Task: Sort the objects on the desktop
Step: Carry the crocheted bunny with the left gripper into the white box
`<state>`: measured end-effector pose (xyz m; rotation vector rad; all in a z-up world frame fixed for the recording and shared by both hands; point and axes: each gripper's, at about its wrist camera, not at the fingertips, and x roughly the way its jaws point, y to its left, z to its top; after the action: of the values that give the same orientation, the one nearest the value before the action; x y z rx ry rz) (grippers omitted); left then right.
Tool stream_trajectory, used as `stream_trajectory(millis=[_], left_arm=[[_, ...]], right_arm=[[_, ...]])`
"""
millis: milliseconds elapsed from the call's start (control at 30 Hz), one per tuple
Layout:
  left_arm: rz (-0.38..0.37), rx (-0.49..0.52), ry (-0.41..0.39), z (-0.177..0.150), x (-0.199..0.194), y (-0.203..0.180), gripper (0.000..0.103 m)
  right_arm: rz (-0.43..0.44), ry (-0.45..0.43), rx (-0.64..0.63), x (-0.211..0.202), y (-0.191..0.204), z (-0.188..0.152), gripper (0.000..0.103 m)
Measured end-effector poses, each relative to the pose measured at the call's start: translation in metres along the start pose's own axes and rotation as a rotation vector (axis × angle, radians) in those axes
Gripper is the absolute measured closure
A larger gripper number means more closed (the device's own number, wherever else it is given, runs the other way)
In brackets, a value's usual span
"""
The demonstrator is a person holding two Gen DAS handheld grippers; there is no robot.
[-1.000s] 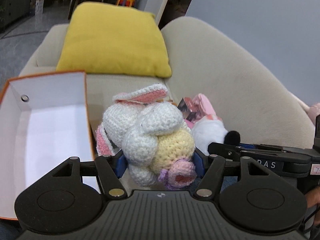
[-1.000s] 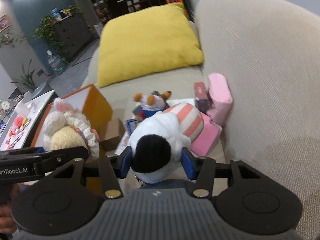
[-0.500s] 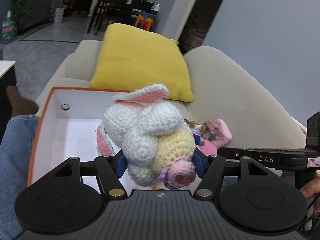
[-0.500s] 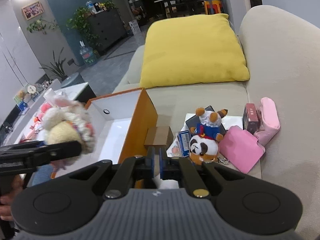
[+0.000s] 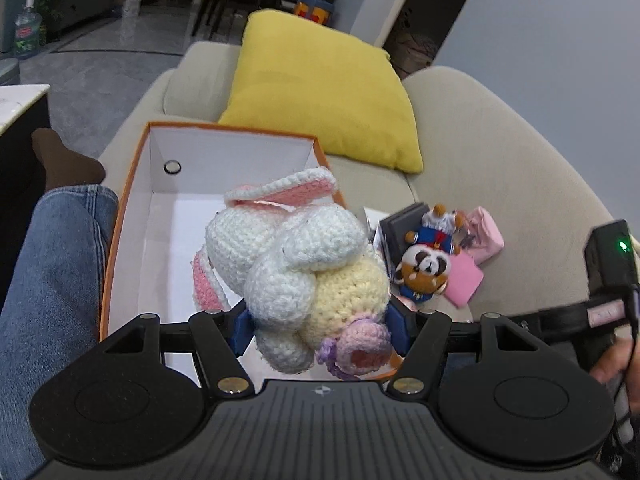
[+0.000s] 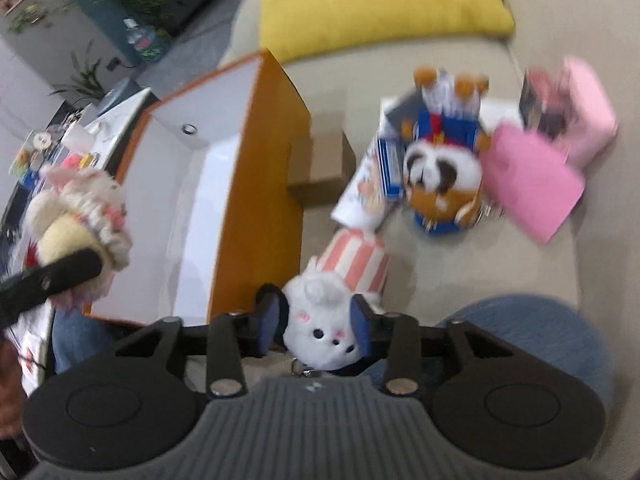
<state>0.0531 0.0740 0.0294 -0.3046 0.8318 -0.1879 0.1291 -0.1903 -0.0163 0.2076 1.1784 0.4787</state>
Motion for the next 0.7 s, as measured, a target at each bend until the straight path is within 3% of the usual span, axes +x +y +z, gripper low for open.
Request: stream_trajectory(millis=[167,367,500,700], left_arm=[[0.009,0.013,0.068,-0.001,0.019,0.021,0.029],[0.027,0.056,0.133,0.001,0.044,0.03,0.029],[0.001,0.076,0.163,0.001,0.056,0.034,0.029],[-0.006,0.109,0.224,0.0,0.079,0.035,0.028]], right_arm=[[-0.032,0.028,-0.005,0.02,0.009,0.002,0.045],[-0.092,0.071,-0.039,0.042,0.016,0.009,0.041],[-0.145,0.092,-0.053,0.053,0.02,0.015,0.024],[-0.177,0.109,-0.041,0.063,0.003,0.02,0.021]])
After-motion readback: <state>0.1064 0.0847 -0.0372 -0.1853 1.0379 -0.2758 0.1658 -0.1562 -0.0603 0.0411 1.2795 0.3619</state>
